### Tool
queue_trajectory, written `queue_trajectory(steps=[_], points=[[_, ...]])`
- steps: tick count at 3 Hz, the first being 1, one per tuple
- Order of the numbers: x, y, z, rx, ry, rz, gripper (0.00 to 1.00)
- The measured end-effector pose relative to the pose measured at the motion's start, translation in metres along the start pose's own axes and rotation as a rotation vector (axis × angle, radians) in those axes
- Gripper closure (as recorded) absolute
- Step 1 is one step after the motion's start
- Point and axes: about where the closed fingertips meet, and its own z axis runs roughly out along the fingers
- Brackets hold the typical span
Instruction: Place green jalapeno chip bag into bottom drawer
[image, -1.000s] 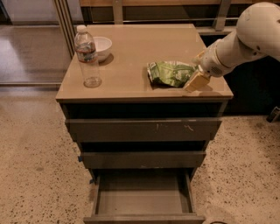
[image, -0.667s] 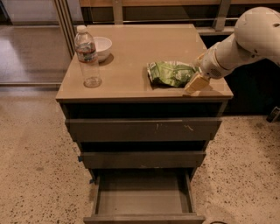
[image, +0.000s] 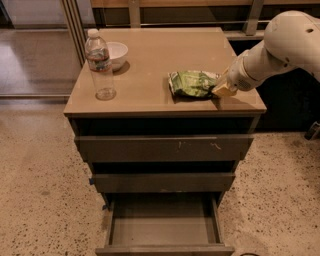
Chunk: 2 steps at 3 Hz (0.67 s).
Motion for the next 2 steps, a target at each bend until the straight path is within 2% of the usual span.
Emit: queue_trajectory(steps=[1,2], points=[[0.000,0.000,0.000,0.000,0.000,0.000,0.96],[-0.007,0.015,-0.011,-0.037,-0.027,-0.043,1.00]])
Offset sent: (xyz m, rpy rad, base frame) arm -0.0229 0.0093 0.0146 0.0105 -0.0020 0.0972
